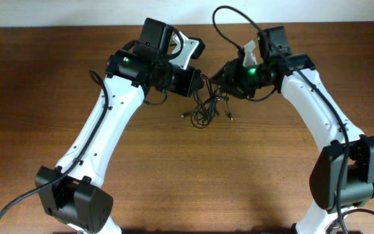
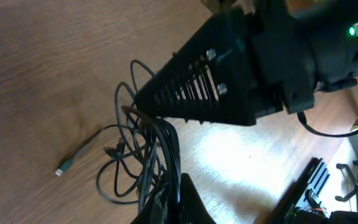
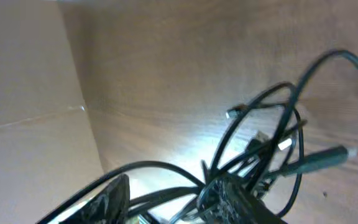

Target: Untangle cables

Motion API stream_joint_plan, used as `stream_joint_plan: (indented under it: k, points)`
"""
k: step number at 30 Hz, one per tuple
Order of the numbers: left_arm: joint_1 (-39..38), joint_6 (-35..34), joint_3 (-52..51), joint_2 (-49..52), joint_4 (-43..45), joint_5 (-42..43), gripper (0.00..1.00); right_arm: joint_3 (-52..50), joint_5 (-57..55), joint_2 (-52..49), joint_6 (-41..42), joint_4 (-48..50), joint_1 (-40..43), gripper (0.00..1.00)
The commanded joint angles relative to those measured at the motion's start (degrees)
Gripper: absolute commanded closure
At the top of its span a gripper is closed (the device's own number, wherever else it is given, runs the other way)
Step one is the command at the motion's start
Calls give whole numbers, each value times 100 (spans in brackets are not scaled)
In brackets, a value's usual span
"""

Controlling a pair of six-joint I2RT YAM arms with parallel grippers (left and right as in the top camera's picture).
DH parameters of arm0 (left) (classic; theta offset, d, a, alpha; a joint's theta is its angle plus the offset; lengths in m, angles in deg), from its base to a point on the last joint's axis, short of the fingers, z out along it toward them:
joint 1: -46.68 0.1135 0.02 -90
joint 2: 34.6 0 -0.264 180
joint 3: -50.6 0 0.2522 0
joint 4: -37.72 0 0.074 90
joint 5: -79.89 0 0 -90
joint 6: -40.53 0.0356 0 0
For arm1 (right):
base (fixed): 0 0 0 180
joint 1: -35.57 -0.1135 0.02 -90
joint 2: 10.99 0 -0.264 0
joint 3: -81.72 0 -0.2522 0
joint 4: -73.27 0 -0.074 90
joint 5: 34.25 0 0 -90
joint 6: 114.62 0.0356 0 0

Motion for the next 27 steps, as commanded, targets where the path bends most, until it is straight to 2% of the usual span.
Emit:
stream_joint_plan:
  k: [1, 12, 18, 21, 23, 25, 27]
  points:
    - [0, 94, 120, 9, 7, -101, 100, -81, -402, -105, -83, -284, -17, 53]
    - [-2, 92, 120, 9, 7, -101, 100, -289, -474, -273, -81, -24, -31, 53]
    - [-2, 92, 120, 9, 7, -101, 100, -289, -358, -623, -76, 494, -177, 54]
    - [-2, 92, 120, 9, 7, -101, 100, -286, -302, -625, -57, 623, -210, 62]
    - [0, 92, 120, 9, 7, -101, 100, -286, -232, -623, -57, 629, -197, 75]
    - [0, 92, 120, 9, 7, -101, 100, -284, -166, -619, -61, 697, -157, 92]
    - [0, 92, 120, 9, -2, -238, 100, -251, 160, -588, -131, 831, 39, 96]
